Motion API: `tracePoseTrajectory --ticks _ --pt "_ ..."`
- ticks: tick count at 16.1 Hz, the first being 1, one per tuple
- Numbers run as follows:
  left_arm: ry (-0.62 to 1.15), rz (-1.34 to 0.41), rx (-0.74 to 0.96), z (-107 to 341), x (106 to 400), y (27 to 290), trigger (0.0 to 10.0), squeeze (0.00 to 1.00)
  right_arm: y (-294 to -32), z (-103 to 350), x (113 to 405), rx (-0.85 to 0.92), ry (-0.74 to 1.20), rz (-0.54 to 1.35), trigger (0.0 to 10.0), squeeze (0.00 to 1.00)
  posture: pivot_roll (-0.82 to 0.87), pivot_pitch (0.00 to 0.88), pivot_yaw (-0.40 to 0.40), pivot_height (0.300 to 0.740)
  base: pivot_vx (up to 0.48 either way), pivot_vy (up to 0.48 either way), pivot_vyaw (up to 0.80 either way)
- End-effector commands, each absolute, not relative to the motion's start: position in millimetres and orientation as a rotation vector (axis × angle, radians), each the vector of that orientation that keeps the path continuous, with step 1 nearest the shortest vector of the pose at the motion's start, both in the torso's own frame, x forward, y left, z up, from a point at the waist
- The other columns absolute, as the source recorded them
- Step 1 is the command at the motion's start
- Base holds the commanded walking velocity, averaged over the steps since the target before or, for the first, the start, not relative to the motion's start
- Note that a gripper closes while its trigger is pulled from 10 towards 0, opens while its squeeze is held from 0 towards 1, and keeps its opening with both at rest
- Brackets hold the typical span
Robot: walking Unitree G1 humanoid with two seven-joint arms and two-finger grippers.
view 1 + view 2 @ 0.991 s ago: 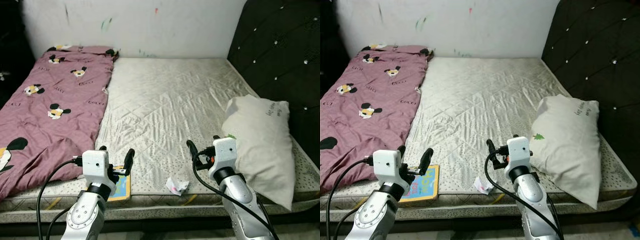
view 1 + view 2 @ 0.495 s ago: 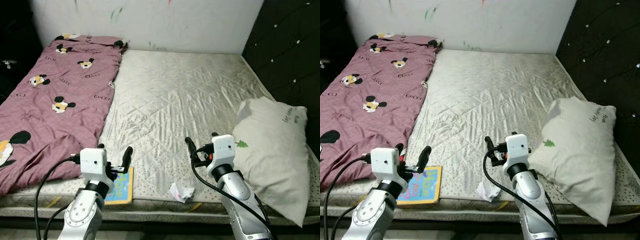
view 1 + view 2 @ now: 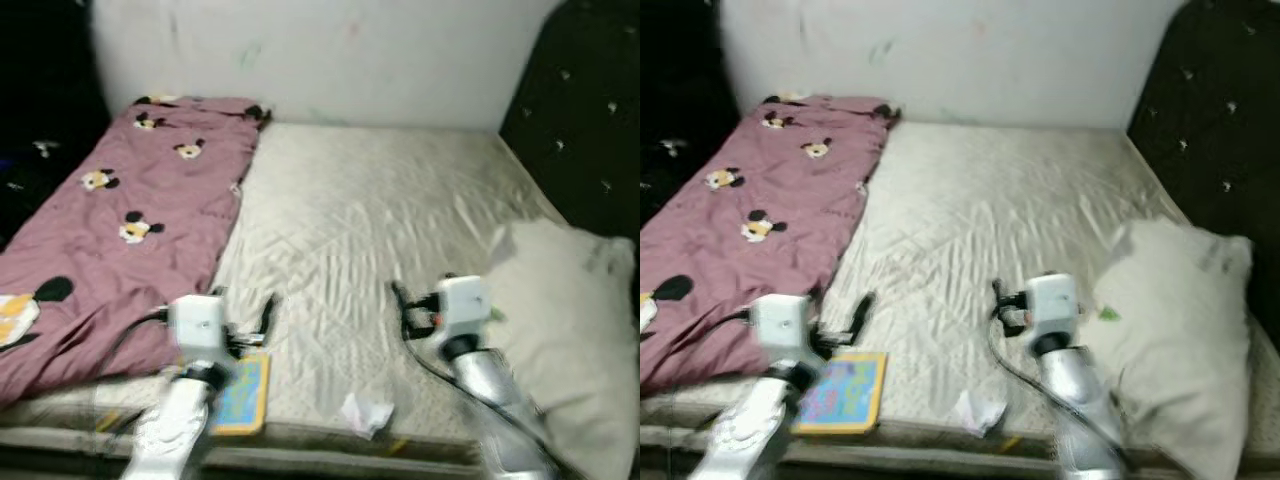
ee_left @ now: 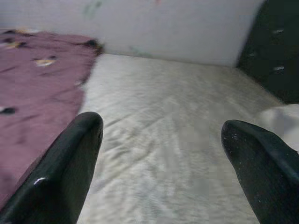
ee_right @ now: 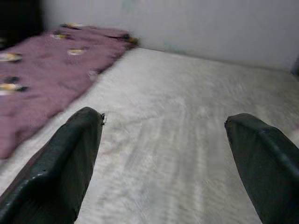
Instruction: Clean up the room
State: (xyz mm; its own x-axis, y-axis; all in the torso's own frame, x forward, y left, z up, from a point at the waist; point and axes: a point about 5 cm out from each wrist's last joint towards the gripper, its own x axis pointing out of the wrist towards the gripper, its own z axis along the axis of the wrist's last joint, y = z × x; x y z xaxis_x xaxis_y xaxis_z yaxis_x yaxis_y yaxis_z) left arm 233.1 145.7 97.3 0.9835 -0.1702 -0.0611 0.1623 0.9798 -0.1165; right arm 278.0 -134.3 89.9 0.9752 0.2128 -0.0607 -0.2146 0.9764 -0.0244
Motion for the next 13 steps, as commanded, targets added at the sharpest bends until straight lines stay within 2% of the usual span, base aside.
tracePoseTrajectory --ticks 1,5,8,9,10,12,13 --pt "0.069 -0.186 -0.127 98.3 233.9 141.0 10.0 0.0 -138.8 93.9 279.8 -0.043 0.045 0.206 10.0 0.0 0.03 0.0 -0.031 0.74 0.356 0.0 0.0" --pt "0.074 -0.118 -0.108 94.8 234.8 147.8 10.0 0.0 -143.2 95.3 279.7 -0.049 0.022 0.169 10.0 0.0 0.02 0.0 -0.002 0.74 0.061 0.0 0.0" --pt "0.069 0.057 -0.018 99.0 235.6 166.4 10.0 0.0 -154.2 93.4 275.6 -0.04 0.023 0.096 10.0 0.0 0.01 0.0 0.034 0.74 0.0 0.0 0.0" --pt "0.097 0.131 0.037 97.7 232.6 174.5 10.0 0.0 -157.1 92.5 272.1 -0.037 0.024 0.081 10.0 0.0 0.01 0.0 0.037 0.74 0.0 0.0 -0.72" --pt "0.115 0.124 0.047 96.0 229.4 178.6 10.0 0.0 -158.2 92.5 270.4 -0.039 0.024 0.08 10.0 0.0 0.01 0.0 0.037 0.74 0.0 0.0 -0.8" --pt "0.072 0.017 -0.007 94.9 220.6 182.0 10.0 0.0 -160.1 94.6 268.2 -0.048 0.021 0.094 10.0 0.0 0.02 0.0 0.014 0.74 0.0 0.0 0.0" --pt "0.074 0.074 0.054 94.4 217.0 185.6 10.0 0.0 -160.8 97.6 268.5 -0.062 0.018 0.118 10.0 0.0 0.03 0.0 -0.01 0.74 0.0 0.0 0.0"
